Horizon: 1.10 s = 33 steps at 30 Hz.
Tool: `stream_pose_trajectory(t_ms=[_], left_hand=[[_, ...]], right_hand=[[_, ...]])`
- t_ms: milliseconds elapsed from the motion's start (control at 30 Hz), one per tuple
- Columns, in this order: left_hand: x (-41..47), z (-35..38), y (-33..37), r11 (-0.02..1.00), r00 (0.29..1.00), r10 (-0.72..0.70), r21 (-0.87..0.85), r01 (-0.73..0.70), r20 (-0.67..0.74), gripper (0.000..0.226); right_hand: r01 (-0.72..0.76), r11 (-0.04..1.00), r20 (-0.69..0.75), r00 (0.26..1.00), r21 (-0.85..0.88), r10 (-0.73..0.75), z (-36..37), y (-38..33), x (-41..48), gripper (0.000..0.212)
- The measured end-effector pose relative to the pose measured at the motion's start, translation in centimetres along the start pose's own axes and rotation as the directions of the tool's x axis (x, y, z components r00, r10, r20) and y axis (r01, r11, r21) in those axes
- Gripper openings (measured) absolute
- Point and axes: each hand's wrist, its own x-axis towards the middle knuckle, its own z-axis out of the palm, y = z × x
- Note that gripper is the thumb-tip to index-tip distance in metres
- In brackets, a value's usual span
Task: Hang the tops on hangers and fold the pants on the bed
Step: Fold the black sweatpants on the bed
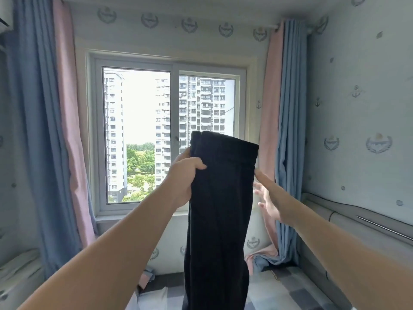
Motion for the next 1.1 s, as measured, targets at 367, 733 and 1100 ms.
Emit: stream_pose_trajectory(t_ms=[367,733,1100], left_hand=[[-6.7,-0.6,5.2,0.952,0.973,0.178,0.274,-0.133,-0.146,0.034],[-21.1,2.4,8.5,0.652,0.858,0.508,0.687,-0.323,-0.079,0.040],[-30.9,2.1,11.2,0.536,0.838,0.543,0.750,-0.388,0.045,0.046]], right_hand=[[0.129,0.987,-0.027,0.992,0.092,-0.127,2.0,-5.5,-8.3,0.042],[0.260,0.965,-0.092,0.961,-0.023,-0.261,2.9,-10.0,-22.9,0.032],[0.214,0.977,-0.049,0.976,0.022,-0.213,3.9,-11.7,-32.0,0.037]])
